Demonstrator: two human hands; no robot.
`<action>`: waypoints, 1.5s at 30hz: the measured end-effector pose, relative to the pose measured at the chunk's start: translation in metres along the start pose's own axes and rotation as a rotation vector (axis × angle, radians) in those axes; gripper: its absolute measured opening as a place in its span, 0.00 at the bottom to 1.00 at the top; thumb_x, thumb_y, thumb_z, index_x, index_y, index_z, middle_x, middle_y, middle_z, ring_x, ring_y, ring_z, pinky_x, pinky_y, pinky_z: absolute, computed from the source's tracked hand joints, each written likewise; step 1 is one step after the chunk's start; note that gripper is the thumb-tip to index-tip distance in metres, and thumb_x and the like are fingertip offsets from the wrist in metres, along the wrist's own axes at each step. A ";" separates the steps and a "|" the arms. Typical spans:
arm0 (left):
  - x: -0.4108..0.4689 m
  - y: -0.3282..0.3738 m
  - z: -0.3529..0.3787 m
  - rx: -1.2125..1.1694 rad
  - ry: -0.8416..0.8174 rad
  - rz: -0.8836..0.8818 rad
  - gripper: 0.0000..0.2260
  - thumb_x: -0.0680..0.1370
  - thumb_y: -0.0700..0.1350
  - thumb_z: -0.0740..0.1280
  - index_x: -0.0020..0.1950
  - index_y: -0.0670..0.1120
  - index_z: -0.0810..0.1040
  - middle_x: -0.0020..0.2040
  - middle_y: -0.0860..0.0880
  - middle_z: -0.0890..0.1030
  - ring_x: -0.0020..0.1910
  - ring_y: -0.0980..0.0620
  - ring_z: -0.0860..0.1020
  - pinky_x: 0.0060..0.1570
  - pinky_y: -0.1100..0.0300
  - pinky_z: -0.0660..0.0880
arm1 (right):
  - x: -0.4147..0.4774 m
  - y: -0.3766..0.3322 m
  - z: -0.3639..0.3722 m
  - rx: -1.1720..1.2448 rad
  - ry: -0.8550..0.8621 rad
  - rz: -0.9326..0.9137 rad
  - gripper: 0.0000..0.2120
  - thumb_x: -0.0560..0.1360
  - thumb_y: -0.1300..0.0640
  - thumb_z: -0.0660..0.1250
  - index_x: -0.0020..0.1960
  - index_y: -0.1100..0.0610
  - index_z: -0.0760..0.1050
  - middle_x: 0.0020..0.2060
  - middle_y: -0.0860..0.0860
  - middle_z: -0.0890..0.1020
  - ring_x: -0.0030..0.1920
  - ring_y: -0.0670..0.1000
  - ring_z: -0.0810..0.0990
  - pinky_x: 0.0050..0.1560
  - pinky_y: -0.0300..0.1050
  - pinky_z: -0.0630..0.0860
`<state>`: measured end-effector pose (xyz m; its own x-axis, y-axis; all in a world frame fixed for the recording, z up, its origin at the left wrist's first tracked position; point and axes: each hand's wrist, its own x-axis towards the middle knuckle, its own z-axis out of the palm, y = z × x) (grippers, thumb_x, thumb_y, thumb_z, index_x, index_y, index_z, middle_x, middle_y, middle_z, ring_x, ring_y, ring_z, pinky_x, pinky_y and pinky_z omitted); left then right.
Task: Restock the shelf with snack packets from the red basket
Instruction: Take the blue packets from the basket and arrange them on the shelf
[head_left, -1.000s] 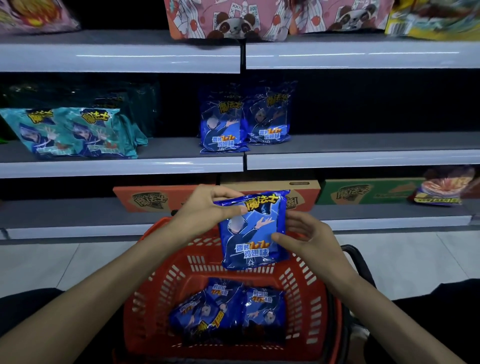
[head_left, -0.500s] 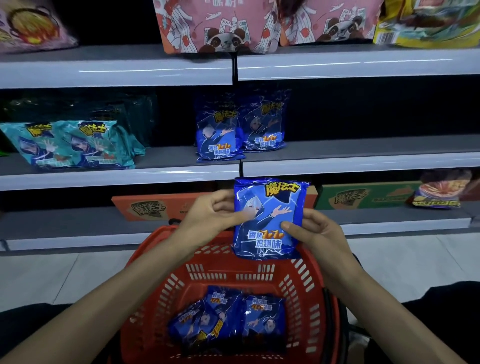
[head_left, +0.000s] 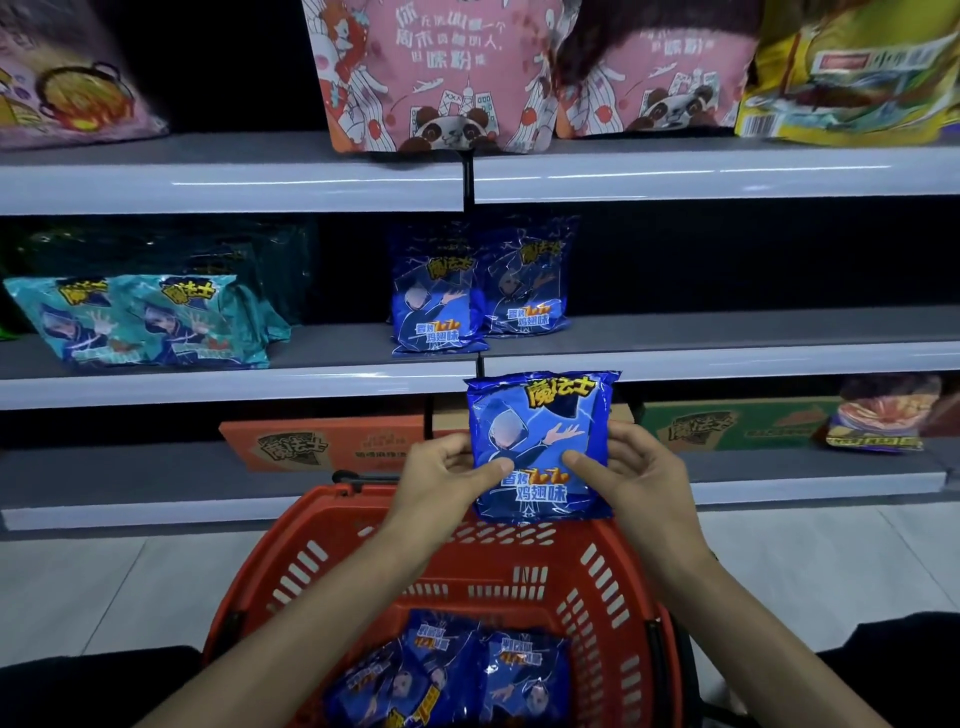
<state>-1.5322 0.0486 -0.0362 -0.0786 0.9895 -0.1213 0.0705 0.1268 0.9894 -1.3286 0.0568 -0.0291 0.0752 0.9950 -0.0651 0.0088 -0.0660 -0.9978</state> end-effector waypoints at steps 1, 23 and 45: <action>0.003 0.000 0.001 -0.008 0.011 0.004 0.08 0.78 0.38 0.75 0.55 0.45 0.86 0.49 0.51 0.89 0.50 0.51 0.87 0.49 0.58 0.84 | 0.003 -0.001 0.001 -0.020 0.009 -0.020 0.17 0.73 0.61 0.79 0.60 0.55 0.81 0.50 0.50 0.88 0.52 0.51 0.87 0.51 0.50 0.85; 0.148 0.023 0.016 0.080 0.183 0.085 0.05 0.79 0.41 0.74 0.55 0.45 0.85 0.51 0.49 0.88 0.53 0.49 0.85 0.61 0.48 0.81 | 0.096 0.029 0.035 -1.342 -0.043 -0.752 0.24 0.75 0.60 0.69 0.71 0.58 0.74 0.73 0.60 0.72 0.71 0.62 0.73 0.62 0.56 0.76; 0.192 0.042 0.020 0.093 0.283 0.028 0.17 0.78 0.39 0.75 0.66 0.41 0.80 0.59 0.49 0.83 0.55 0.52 0.81 0.61 0.59 0.77 | 0.187 0.049 0.076 -1.385 -0.013 -0.674 0.27 0.79 0.51 0.54 0.74 0.60 0.71 0.76 0.60 0.69 0.78 0.64 0.65 0.68 0.59 0.72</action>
<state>-1.5241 0.2451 -0.0196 -0.3489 0.9356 -0.0545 0.1661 0.1189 0.9789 -1.3897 0.2450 -0.0913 -0.3313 0.8676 0.3708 0.9262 0.3740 -0.0475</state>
